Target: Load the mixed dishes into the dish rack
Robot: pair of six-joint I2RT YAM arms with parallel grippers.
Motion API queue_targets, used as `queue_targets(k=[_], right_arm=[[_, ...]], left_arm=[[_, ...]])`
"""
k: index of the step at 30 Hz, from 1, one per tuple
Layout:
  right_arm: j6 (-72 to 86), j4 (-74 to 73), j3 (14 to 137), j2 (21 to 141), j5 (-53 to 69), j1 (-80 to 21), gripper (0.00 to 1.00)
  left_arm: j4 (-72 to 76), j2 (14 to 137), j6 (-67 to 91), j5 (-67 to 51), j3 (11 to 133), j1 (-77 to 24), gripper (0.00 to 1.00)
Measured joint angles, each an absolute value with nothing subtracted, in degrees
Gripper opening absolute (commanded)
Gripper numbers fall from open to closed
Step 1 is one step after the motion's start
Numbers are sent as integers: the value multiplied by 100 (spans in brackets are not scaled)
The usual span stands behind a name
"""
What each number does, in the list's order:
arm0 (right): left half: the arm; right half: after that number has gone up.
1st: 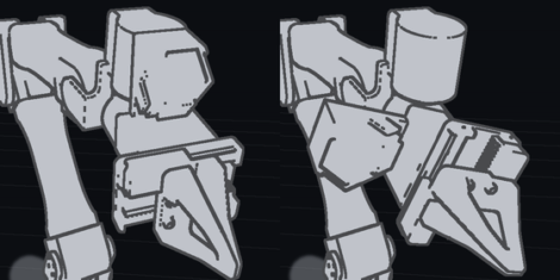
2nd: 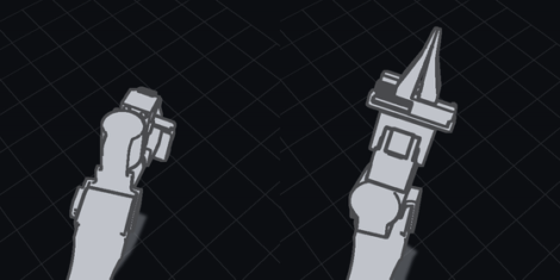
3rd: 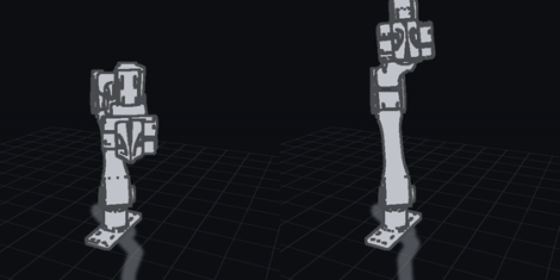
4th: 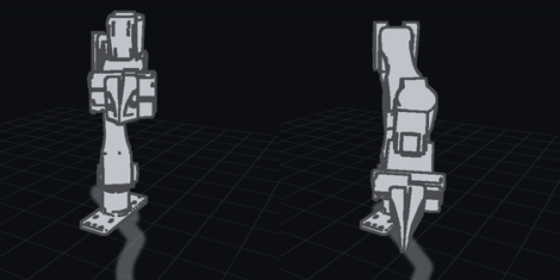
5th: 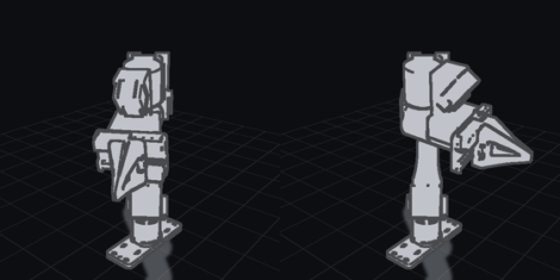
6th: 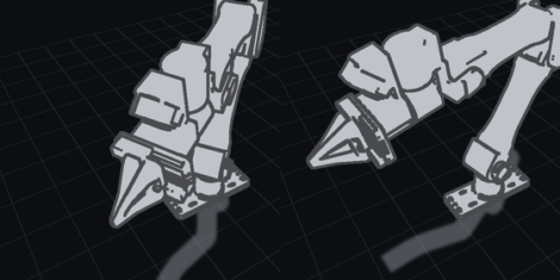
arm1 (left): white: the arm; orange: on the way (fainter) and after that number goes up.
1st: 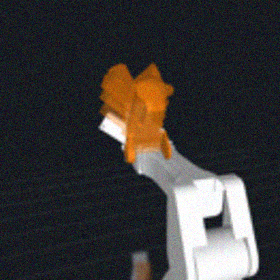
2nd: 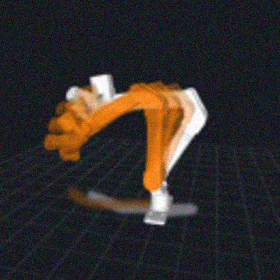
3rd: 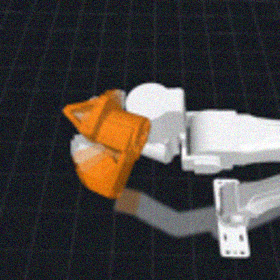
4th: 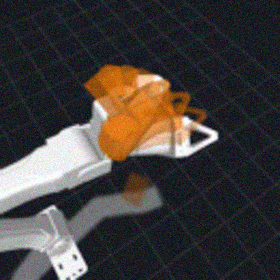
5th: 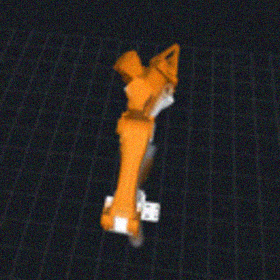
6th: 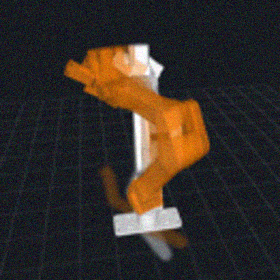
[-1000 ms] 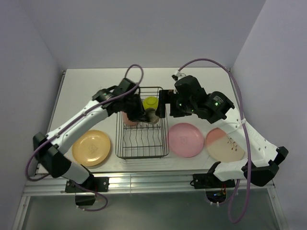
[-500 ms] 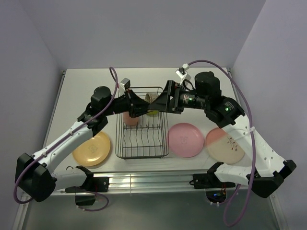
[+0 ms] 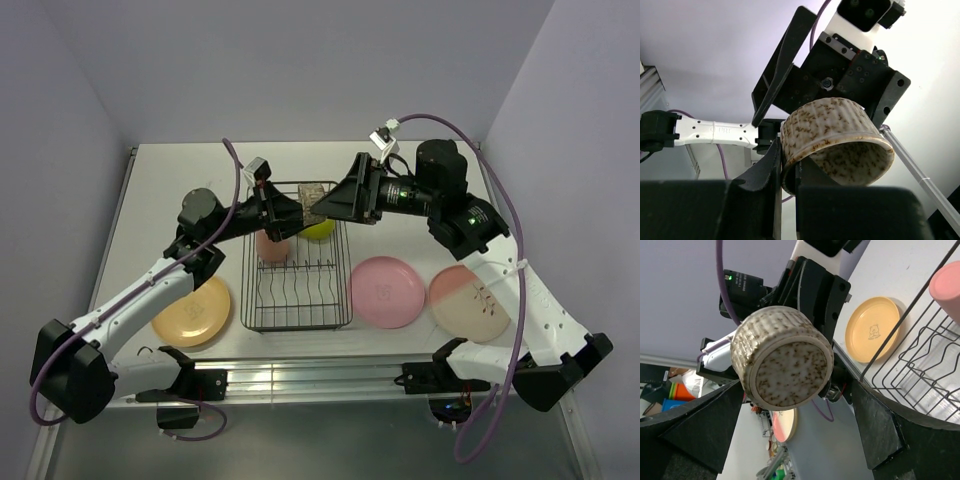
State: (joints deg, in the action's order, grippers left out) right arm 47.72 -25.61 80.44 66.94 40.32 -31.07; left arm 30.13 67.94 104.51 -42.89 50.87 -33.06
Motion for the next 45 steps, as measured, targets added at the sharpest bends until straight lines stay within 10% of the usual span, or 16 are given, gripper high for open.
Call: queue_targets(k=[27,33,38,41,42,45], right_arm=[[5011,-357,7540,7081,5284,-3044,82],[5148,-36,7518,7161,5417,-3044,66],[5295,233,7454,7205,5483,-3020,14],[5356,370,7454,7253,5537,-3011,0],[5389,403,7452,7260,5561,-3011,0],[5446,436,7452,7264,5603,-3011,0]], left_arm=[[4368,6845,11389,-4327,4554,-3321,0],[4584,6895,11450,-4307,4541,-3330,0],[4700,6923,11472,-4239,4519,-3330,0],[4814,6928,11463,-4178,4477,-3330,47],[4901,6934,11467,-4176,4445,-3330,89],[5052,6943,11491,-4176,4355,-3356,99]])
